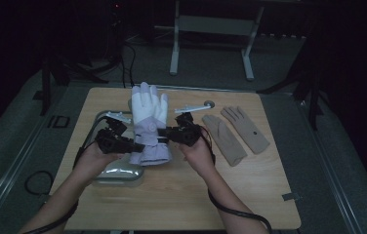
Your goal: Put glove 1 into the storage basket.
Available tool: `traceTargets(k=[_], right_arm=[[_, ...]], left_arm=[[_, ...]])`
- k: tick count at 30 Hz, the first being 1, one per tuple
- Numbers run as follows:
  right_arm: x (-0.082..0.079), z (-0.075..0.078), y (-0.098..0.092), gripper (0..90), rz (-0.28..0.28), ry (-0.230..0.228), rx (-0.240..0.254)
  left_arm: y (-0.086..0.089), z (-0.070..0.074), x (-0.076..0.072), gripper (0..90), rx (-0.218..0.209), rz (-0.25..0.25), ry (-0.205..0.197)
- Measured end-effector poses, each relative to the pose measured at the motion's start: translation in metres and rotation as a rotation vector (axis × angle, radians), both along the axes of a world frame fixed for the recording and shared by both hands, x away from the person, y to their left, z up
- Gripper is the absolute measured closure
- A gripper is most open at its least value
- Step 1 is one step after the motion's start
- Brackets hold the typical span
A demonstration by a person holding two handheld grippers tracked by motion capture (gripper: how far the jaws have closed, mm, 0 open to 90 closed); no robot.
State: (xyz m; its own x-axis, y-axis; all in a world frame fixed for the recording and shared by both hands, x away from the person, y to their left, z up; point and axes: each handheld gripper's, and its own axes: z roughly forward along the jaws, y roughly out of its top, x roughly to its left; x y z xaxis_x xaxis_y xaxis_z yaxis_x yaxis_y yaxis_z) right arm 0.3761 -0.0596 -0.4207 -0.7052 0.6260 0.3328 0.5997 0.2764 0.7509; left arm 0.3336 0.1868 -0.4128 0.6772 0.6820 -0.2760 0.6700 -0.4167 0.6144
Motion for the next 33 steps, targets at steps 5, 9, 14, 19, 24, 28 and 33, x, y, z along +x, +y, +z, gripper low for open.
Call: traceTargets(k=[5, 9, 14, 19, 24, 28, 33], right_arm=[[-0.001, -0.001, 0.030, 78.8, 0.010, 0.000, 0.002], [-0.001, -0.005, 0.055, 78.8, 0.015, 0.007, 0.007], [0.001, -0.011, 0.079, 78.8, 0.030, 0.029, 0.024], [0.003, -0.028, 0.101, 78.7, 0.035, 0.068, 0.023], [0.005, -0.048, 0.106, 78.7, 0.028, 0.112, -0.034], [0.008, -0.063, 0.110, 78.6, 0.029, 0.144, -0.099], [0.008, -0.071, 0.113, 78.4, 0.021, 0.171, -0.156]], left_arm=[[0.028, 0.000, -0.002, 72.0, 0.007, 0.004, 0.008], [0.050, -0.001, -0.004, 72.0, 0.016, 0.017, 0.024], [0.074, -0.002, -0.004, 72.0, 0.044, 0.015, 0.048], [0.089, -0.016, 0.000, 72.0, 0.053, 0.017, 0.095], [0.090, -0.042, 0.006, 71.8, 0.054, -0.003, 0.145], [0.088, -0.061, 0.008, 71.6, 0.051, -0.003, 0.181], [0.083, -0.072, 0.008, 71.2, 0.073, 0.010, 0.203]])
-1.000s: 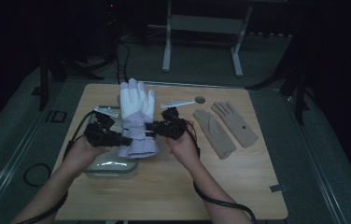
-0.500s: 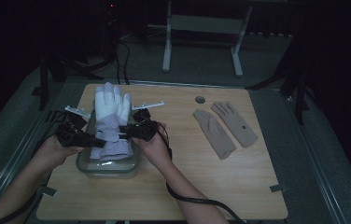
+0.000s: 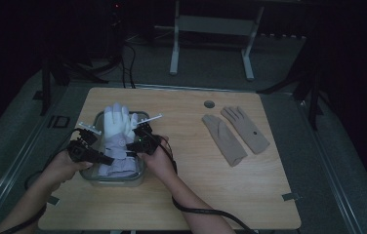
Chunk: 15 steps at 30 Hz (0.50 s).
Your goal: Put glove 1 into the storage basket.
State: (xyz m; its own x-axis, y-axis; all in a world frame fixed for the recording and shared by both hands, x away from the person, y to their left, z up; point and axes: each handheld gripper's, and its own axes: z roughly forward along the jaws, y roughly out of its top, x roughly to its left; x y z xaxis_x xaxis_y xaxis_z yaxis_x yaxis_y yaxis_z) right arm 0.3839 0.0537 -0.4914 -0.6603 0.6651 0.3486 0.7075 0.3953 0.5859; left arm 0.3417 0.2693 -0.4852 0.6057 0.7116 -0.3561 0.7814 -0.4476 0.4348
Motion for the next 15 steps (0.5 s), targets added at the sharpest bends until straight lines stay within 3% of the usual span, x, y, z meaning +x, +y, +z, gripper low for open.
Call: traceTargets(k=[3, 6, 12, 15], right_arm=[[-0.001, -0.002, 0.003, 78.0, 0.003, -0.005, -0.053], [0.001, -0.007, 0.005, 77.5, 0.011, 0.021, -0.090], [-0.002, -0.006, 0.017, 75.4, 0.031, -0.008, -0.214], [-0.003, -0.005, 0.022, 71.4, 0.042, -0.014, -0.263]], left_arm=[[-0.005, -0.003, 0.000, 70.5, 0.025, 0.006, 0.014], [-0.010, -0.008, -0.001, 70.1, 0.068, 0.012, 0.026], [-0.016, -0.018, 0.002, 68.2, 0.110, 0.036, 0.070], [-0.018, -0.021, 0.001, 63.9, 0.127, 0.038, 0.061]])
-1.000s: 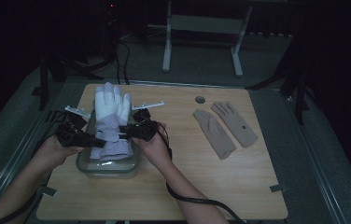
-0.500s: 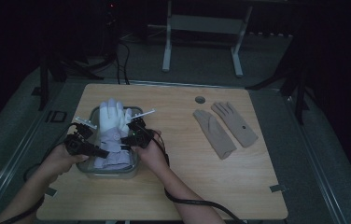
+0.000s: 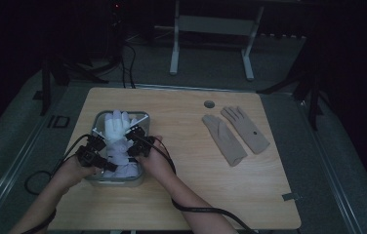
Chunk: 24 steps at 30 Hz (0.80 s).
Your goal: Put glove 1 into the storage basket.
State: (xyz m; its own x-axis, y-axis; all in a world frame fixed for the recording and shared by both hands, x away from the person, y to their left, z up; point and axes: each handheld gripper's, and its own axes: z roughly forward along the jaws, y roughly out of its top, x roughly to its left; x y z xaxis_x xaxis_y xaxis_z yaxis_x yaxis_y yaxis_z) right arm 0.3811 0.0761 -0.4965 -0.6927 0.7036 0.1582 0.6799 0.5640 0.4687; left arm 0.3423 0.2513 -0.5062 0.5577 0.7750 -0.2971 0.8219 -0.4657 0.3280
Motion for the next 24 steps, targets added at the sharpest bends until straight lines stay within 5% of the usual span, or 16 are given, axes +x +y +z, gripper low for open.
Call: traceTargets(k=[6, 9, 11, 16, 19, 24], right_arm=[[0.000, 0.001, 0.003, 60.6, 0.018, -0.015, -0.019], [0.000, 0.005, 0.003, 51.2, 0.031, -0.026, -0.011], [-0.001, 0.011, 0.002, 44.5, 0.041, -0.068, -0.016], [0.000, 0.026, -0.007, 33.7, 0.062, -0.071, 0.058], [0.000, 0.034, -0.013, 24.7, 0.074, -0.063, 0.077], [-0.001, 0.043, -0.027, 20.7, 0.077, -0.087, 0.099]], left_arm=[[-0.006, 0.002, -0.008, 52.4, 0.061, 0.007, -0.052], [-0.004, 0.008, -0.015, 47.3, 0.081, 0.019, -0.111], [-0.001, 0.012, -0.018, 41.6, 0.051, 0.043, -0.135], [0.005, 0.025, -0.023, 25.3, -0.076, 0.088, -0.206], [0.001, 0.032, -0.026, 19.2, -0.104, 0.124, -0.286], [-0.010, 0.038, -0.028, 17.4, -0.155, 0.146, -0.355]])
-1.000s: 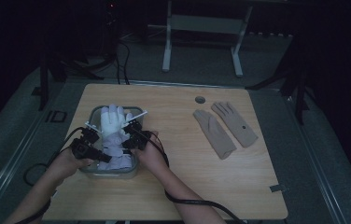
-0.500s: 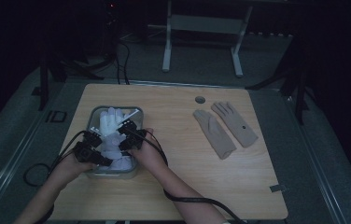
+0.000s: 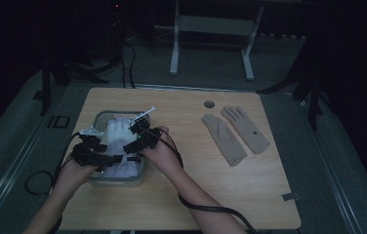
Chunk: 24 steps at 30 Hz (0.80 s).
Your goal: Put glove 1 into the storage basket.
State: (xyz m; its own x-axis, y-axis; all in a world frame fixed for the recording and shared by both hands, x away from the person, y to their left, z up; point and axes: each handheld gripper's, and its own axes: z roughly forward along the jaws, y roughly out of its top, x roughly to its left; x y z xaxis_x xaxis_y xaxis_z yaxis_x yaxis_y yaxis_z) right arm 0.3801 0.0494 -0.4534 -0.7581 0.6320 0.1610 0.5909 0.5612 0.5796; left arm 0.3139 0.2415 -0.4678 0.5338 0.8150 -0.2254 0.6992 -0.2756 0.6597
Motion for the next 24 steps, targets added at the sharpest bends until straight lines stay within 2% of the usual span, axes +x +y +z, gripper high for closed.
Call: traceTargets(k=[3, 4, 7, 9, 12, 15, 21, 24], right_arm=[[0.000, 0.004, -0.010, 19.5, 0.003, -0.032, 0.012], [0.001, 0.005, -0.014, 18.4, 0.003, -0.048, 0.011], [0.002, 0.007, -0.025, 16.8, -0.010, -0.059, 0.028], [0.002, 0.009, -0.034, 16.1, -0.020, -0.074, 0.023], [0.003, 0.012, -0.047, 15.4, -0.038, -0.083, 0.030], [0.003, 0.014, -0.060, 15.1, -0.056, -0.093, 0.037], [0.001, 0.012, -0.085, 15.1, -0.078, -0.090, 0.035], [0.001, 0.012, -0.097, 15.2, -0.091, -0.090, 0.033]], left_arm=[[-0.008, 0.003, 0.000, 17.2, -0.037, -0.008, -0.007], [-0.011, 0.003, 0.001, 17.1, -0.041, -0.012, -0.007], [-0.022, 0.006, -0.001, 14.6, -0.026, -0.009, -0.043], [-0.030, 0.008, -0.002, 13.3, -0.032, -0.009, -0.060], [-0.040, 0.007, -0.001, 1.2, -0.083, -0.052, -0.055], [-0.052, 0.006, -0.002, 1.1, -0.119, -0.076, -0.079], [-0.080, 0.005, -0.004, 1.1, -0.135, -0.131, -0.113], [-0.095, 0.005, -0.007, 1.1, -0.116, -0.156, -0.133]])
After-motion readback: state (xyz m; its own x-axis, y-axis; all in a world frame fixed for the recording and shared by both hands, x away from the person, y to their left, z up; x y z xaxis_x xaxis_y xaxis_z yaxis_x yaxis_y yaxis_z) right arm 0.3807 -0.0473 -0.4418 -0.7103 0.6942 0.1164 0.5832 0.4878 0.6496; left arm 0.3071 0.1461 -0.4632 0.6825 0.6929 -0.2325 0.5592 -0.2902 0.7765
